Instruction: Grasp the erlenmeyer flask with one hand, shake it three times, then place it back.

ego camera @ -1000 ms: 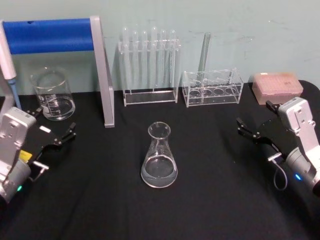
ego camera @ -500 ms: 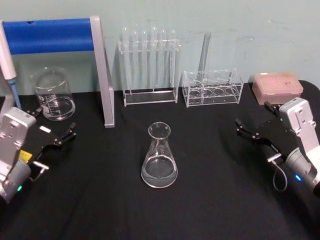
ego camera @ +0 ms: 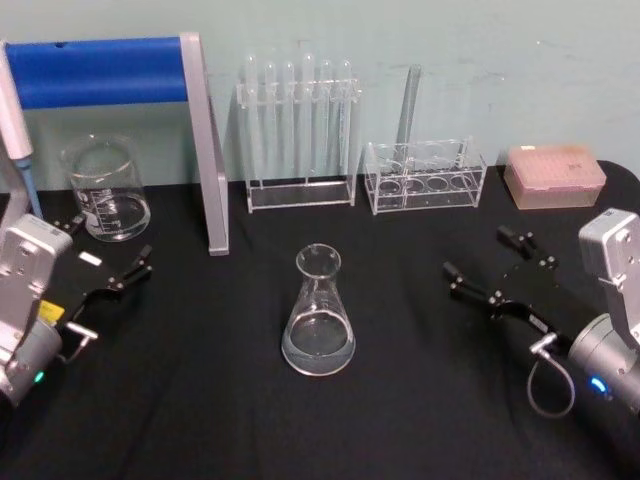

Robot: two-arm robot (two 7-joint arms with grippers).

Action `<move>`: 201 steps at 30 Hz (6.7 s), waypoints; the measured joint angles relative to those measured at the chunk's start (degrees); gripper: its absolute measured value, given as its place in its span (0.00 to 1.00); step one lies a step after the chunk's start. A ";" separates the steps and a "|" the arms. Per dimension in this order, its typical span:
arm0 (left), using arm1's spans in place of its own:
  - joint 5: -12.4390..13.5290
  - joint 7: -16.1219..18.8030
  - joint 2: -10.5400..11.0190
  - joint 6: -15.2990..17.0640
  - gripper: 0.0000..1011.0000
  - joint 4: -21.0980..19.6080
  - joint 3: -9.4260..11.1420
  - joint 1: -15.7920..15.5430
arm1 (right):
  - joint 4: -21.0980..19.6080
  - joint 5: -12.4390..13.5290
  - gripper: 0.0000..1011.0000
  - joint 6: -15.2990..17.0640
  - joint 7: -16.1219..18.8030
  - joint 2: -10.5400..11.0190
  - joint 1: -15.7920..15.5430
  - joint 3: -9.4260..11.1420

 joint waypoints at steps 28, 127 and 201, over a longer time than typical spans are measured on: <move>0.00 0.00 0.00 0.00 0.99 0.00 0.00 0.00 | -0.30 3.24 0.99 0.36 18.98 -5.16 1.61 -4.64; 0.00 0.00 0.00 0.00 0.99 0.00 0.00 0.00 | -3.35 -3.04 0.44 7.11 10.81 -15.67 8.53 0.25; 0.00 0.00 0.00 0.00 0.99 0.00 0.00 0.00 | -6.20 -1.49 0.45 8.41 15.60 -15.78 9.05 -8.65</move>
